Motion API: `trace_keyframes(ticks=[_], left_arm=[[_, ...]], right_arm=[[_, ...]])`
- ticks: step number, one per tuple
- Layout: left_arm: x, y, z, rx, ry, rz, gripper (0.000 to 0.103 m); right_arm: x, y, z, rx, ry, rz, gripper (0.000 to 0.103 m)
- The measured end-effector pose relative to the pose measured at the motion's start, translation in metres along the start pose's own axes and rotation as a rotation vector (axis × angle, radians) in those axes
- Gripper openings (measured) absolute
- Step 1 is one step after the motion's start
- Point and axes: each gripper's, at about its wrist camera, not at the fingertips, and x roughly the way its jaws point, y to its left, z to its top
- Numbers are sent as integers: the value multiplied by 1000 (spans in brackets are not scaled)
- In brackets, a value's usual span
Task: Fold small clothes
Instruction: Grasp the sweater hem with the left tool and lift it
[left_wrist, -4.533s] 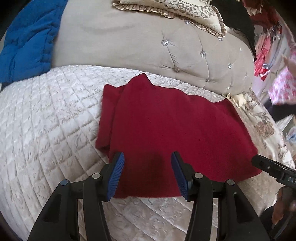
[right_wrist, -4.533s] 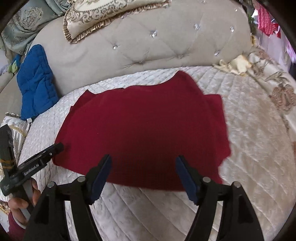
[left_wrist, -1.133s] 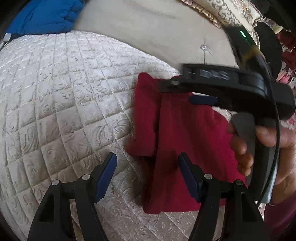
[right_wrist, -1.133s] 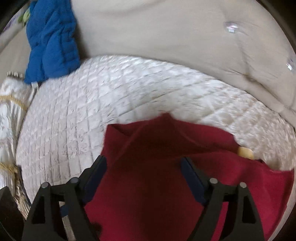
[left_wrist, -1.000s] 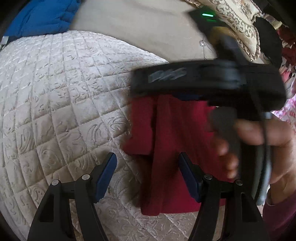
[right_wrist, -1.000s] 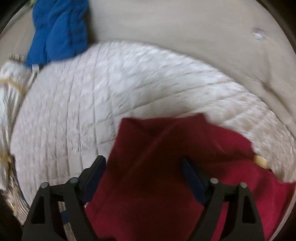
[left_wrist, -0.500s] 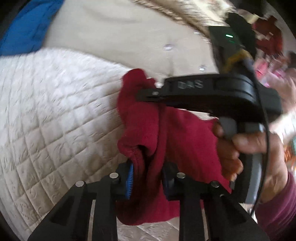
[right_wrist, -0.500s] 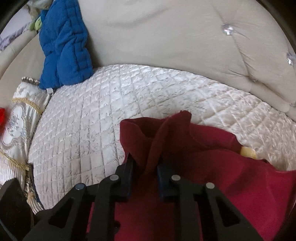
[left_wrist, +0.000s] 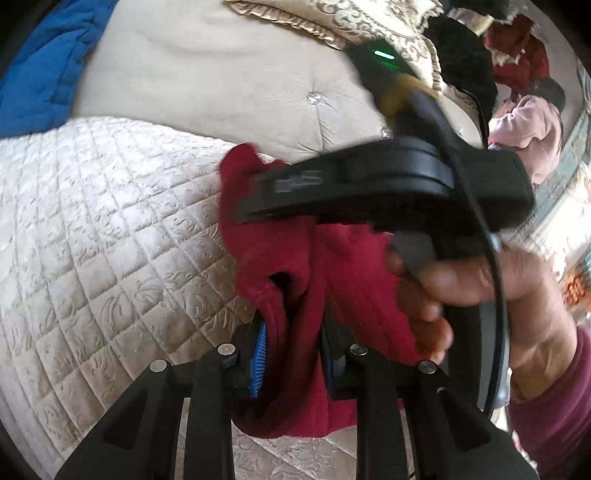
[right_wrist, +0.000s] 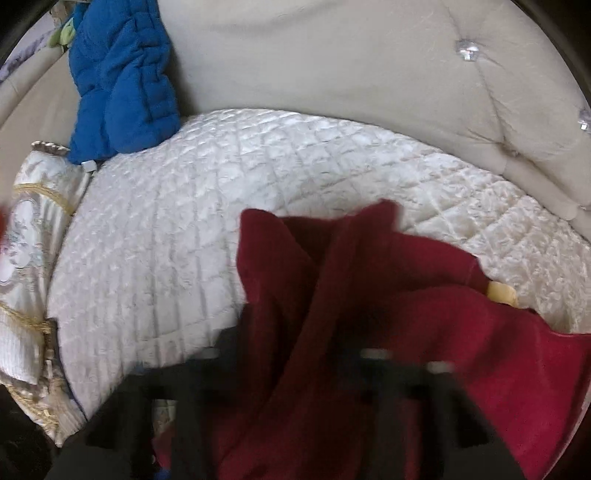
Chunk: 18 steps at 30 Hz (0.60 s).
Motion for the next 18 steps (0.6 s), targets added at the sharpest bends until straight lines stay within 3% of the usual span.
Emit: trace_keyframes(ticks=[6,9,18], left_arm=[[-9,-29,-11,67,-15,-19,8],[-14,-63,-13,95,-16,-80,5],[19,-190,-26,260,66,-215,5]], right_arm=[[-53,-35,-12,74,-110,102,22],[-87,-58,-25,98,-155,127,21],[-173,-154,-77,136,-216,-9,20]])
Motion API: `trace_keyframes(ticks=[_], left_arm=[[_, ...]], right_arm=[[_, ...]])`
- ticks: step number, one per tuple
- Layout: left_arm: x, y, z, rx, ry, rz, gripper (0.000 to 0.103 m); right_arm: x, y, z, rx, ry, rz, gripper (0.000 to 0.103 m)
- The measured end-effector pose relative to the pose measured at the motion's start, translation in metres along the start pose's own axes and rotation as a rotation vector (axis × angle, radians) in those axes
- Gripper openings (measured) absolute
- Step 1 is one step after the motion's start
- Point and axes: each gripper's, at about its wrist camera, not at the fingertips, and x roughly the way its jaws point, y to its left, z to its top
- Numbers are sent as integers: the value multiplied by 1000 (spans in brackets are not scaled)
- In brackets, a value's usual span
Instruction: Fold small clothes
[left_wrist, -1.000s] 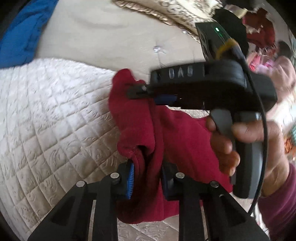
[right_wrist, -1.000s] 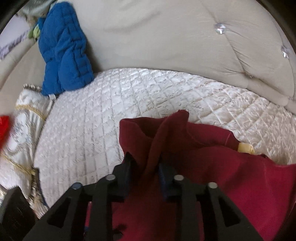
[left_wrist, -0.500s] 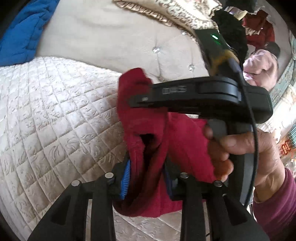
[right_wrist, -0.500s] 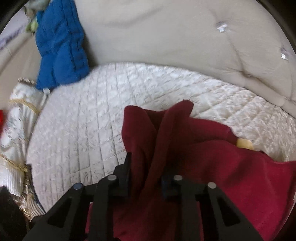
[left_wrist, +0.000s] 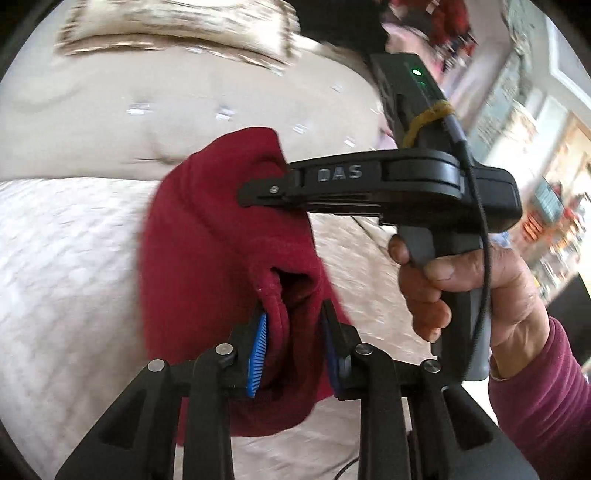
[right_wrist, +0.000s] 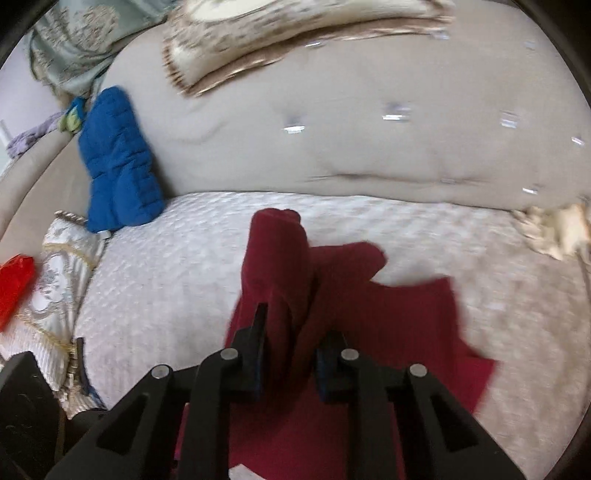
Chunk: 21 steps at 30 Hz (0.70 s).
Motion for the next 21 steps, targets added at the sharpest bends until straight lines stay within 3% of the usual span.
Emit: trace_keyframes(ticks=[4,7,9,12,13,14,17,21], left_arm=[[50,-31,-12,38,76,-27,5],[85,-39,-18,14,170,-40,5],[87,-37,-22,18,219,-37,8],[55,-31,-23,50,211,-34,21],[41,-27,-22,63,195,-20,25],[33,-19,-23,75,175,11,27],[8,-7,-25,117,127,137,30],[8,14,-24,68,148,229,30]], right_arm=[[-6,-52,-18,65,7,-54,20],[20,-84,-37,125,50,-112,20],[37,-95,-50,163,66,-115,22],[24,-104,-58,222,8,-113,38],[13,-104,-59,236,-12,-137,48],[0,-103,-63,243,-40,-142,54],[-28,-98,-81,271,-88,-33,77],[-15,-81,-105,265,-28,-19,81]])
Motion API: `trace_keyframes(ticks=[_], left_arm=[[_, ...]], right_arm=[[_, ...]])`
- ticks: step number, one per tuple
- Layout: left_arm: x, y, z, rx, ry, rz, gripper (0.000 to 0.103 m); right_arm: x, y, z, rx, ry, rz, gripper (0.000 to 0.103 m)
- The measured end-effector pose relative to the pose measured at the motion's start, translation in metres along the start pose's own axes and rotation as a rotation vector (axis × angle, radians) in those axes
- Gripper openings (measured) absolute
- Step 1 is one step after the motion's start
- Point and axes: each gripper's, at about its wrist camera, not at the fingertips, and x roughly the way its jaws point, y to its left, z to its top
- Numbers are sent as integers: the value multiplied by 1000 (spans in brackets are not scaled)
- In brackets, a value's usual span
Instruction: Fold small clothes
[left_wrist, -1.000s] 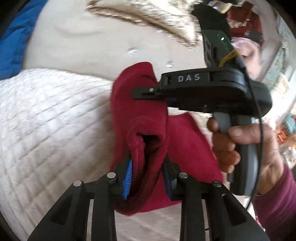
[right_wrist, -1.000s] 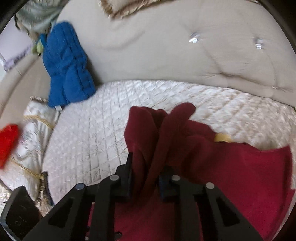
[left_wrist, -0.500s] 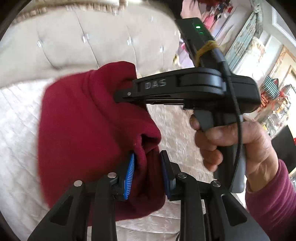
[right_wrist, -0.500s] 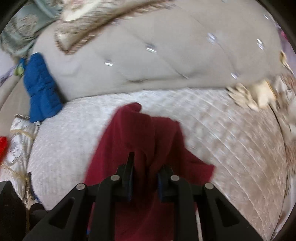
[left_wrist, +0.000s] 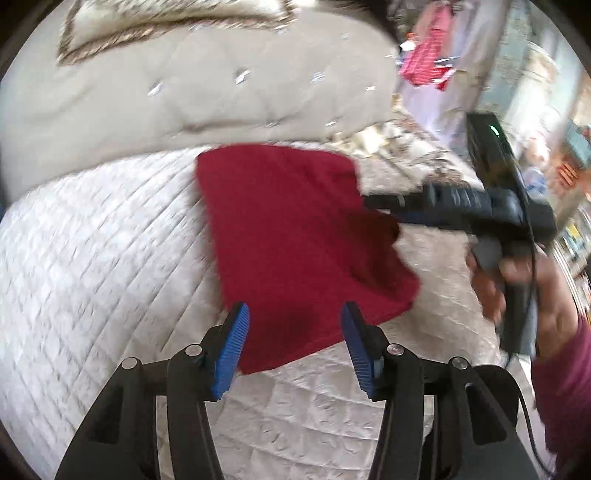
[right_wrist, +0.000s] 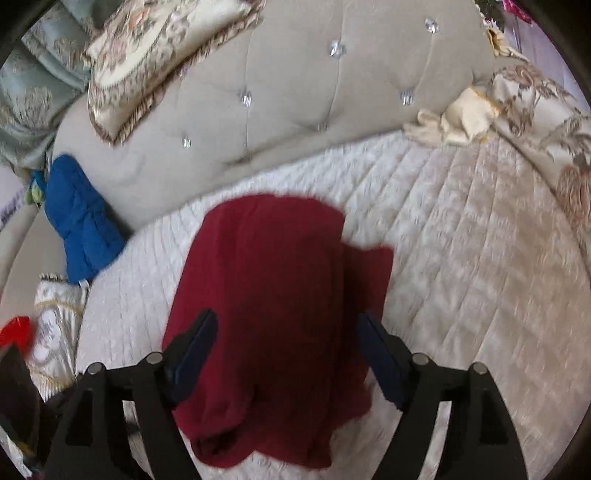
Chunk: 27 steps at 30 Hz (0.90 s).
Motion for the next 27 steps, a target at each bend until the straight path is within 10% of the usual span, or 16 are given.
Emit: trace_keyframes(ticks=[1,2,9,13,18,21,27], left_arm=[[4,5,1,-21,-2,7,30],[7,5,2,-33,-5,14,30],[37,9,0,-7,-20,37,30],[49,18,-5,-26,-5,15,30],[54,21,-2,-27,-2,9,33],[53,20,-2,-24,-10,2,34],[55,10,-3,21,-32,21,38]], right_arm=[[9,2,-6,-12,31,0,66],[16,8,-13,-54,55,-20,24],[5,-1,-24,-101,17,-117,22],[-21,-8,-13,-38,-45,0,47],[-5,-15,23,23,-84,-87,65],[23,-4,31,-62,-15,-135,18],[23,-6,19,-102,-42,-242,15]])
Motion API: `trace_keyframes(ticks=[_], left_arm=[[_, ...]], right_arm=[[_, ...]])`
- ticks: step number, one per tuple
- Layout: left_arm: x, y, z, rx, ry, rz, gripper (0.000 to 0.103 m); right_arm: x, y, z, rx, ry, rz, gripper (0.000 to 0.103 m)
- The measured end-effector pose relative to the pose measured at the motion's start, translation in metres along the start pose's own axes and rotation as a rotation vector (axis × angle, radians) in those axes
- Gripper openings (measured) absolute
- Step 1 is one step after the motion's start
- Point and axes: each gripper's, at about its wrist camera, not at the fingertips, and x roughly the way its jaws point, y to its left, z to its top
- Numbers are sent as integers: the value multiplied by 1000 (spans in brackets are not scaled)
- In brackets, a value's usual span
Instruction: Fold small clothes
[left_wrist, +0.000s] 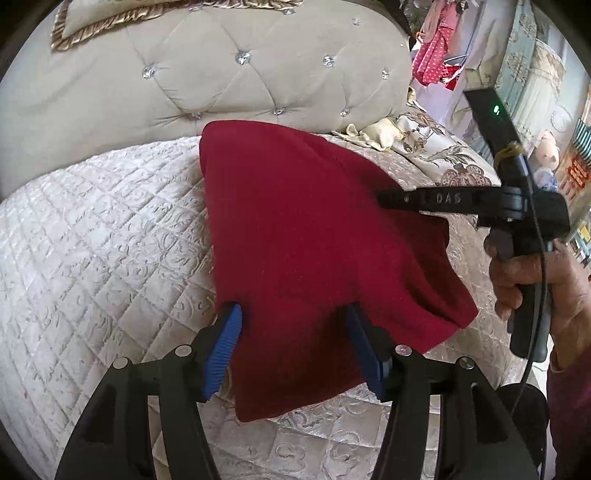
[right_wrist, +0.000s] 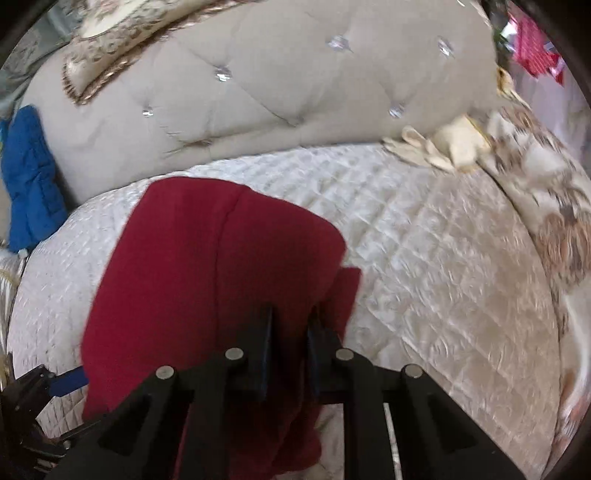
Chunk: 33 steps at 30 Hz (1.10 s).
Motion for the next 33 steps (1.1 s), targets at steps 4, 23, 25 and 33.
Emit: trace_keyframes(ticks=[4,23,25,33], left_arm=[[1,1,-2,-4,4,15,39],[2,-6,-8,11,13,36,41],[1,-7,-9,21,8,41,41],[0,-4,-7,12,9,44,41]], right_arm=[[-26,-13,-4,49,-37,29,19],[-46,6,-92,44,61,134,7],[-56,10,-90,34,49,136,7],[-109,10,-70,77,-94,105,54]])
